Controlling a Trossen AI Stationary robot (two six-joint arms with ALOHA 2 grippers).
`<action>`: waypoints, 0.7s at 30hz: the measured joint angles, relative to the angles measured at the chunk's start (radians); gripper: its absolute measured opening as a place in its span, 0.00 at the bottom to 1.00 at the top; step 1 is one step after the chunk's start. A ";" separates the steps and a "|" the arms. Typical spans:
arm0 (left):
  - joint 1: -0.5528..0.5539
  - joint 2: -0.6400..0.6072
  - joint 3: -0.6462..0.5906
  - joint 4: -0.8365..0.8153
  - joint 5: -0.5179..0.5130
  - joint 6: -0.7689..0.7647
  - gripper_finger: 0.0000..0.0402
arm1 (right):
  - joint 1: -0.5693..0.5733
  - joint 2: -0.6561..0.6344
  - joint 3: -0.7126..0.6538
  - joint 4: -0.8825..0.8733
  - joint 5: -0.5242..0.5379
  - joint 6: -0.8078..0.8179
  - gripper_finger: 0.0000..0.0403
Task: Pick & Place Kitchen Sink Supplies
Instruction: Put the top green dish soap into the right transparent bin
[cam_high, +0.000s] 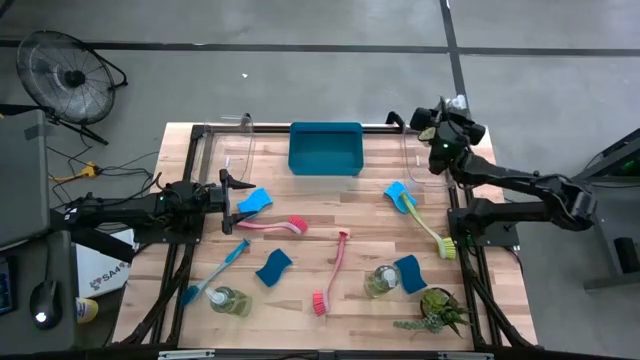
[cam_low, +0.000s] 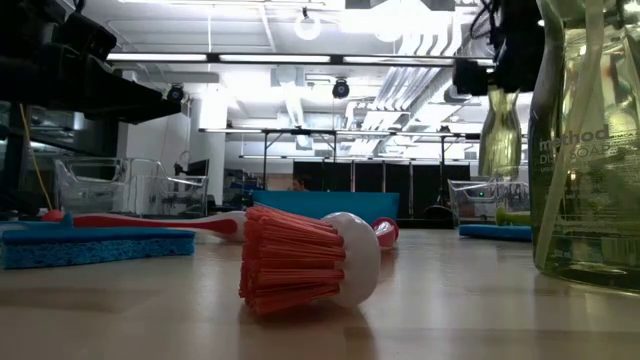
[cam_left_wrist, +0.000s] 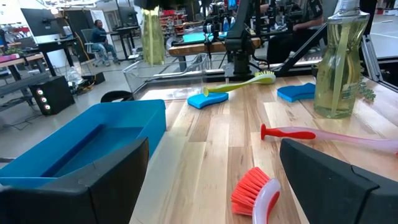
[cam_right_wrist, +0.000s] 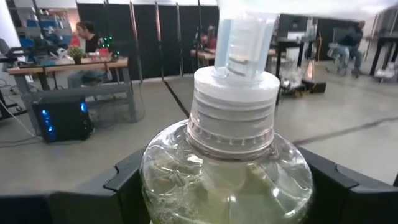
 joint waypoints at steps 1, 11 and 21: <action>0.000 0.000 0.000 0.000 0.000 0.000 0.89 | -0.002 0.000 0.003 -0.052 -0.003 0.058 0.70; 0.000 0.000 0.000 0.000 0.000 0.000 0.89 | -0.027 0.107 0.070 -0.288 -0.095 0.229 0.70; 0.000 0.000 0.000 0.000 0.000 0.000 0.89 | -0.074 0.310 0.199 -0.280 -0.031 0.245 0.70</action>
